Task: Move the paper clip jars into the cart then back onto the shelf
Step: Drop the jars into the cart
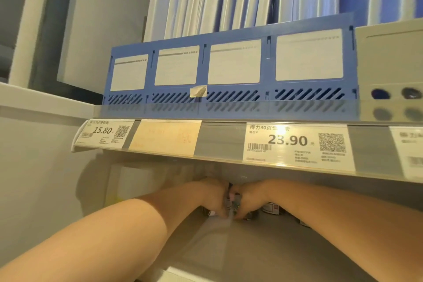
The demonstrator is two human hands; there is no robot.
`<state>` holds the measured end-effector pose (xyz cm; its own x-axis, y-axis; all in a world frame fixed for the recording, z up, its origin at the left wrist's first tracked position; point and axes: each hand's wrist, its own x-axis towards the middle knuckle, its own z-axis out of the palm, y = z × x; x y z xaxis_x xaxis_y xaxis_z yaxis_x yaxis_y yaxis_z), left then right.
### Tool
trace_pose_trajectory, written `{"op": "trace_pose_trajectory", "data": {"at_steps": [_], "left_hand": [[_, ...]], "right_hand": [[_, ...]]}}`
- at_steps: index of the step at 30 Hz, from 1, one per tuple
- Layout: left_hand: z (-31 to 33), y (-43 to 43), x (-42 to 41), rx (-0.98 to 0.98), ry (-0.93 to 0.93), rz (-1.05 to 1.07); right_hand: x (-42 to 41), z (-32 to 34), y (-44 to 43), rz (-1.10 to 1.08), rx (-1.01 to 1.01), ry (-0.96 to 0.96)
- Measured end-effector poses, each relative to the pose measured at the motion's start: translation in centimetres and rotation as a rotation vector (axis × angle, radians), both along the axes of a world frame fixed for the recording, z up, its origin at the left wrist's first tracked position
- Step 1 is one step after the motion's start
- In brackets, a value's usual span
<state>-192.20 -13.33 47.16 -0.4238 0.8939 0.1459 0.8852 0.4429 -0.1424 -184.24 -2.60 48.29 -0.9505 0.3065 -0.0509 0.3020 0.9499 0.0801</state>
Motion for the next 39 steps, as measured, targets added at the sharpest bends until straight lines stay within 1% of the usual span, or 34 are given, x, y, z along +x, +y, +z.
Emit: {"op": "trace_pose_trajectory", "data": {"at_steps": [3, 5, 8, 12, 17, 20, 22, 24, 29, 34, 36, 39], "left_hand": [[0.1, -0.4, 0.6, 0.022, -0.019, -0.006], [0.3, -1.0, 1.4, 0.039, -0.037, -0.018], [0.7, -2.0, 3.1, 0.101, -0.026, -0.034], [1.0, -4.2, 6.1, 0.241, -0.049, -0.028], [1.2, -7.4, 10.4, 0.466, -0.061, -0.047], [1.2, -9.3, 13.3, 0.565, -0.079, -0.047], [1.2, -11.3, 15.2, 0.63, -0.137, -0.113], [1.0, -13.8, 17.0, 0.642, -0.179, -0.194], [-0.3, -20.0, 22.5, 0.644, -0.271, -0.395], [-2.4, -25.1, 29.1, 0.62, -0.418, -0.568], [-2.9, -27.1, 32.1, 0.616, -0.434, -0.622], [-3.4, -29.6, 37.1, 0.586, -0.452, -0.717]], "right_hand": [[1.1, 0.3, -0.5, 0.028, 0.017, -0.01], [2.1, 0.4, -0.8, 0.046, -0.007, -0.003], [4.3, 0.6, -1.6, 0.054, -0.103, 0.089], [7.7, 1.7, -2.9, 0.095, -0.106, 0.224], [12.8, 3.1, -5.2, 0.118, -0.226, 0.383], [16.9, 2.9, -7.3, 0.043, -0.382, 0.438], [20.6, 2.7, -9.2, -0.004, -0.476, 0.458], [24.2, 2.4, -11.3, -0.03, -0.509, 0.498], [32.4, 1.1, -18.8, -0.096, -0.494, 0.599], [39.9, 0.4, -27.3, -0.226, -0.465, 0.68], [42.8, 0.0, -30.7, -0.292, -0.462, 0.694], [47.8, -0.6, -35.4, -0.385, -0.397, 0.707]]}}
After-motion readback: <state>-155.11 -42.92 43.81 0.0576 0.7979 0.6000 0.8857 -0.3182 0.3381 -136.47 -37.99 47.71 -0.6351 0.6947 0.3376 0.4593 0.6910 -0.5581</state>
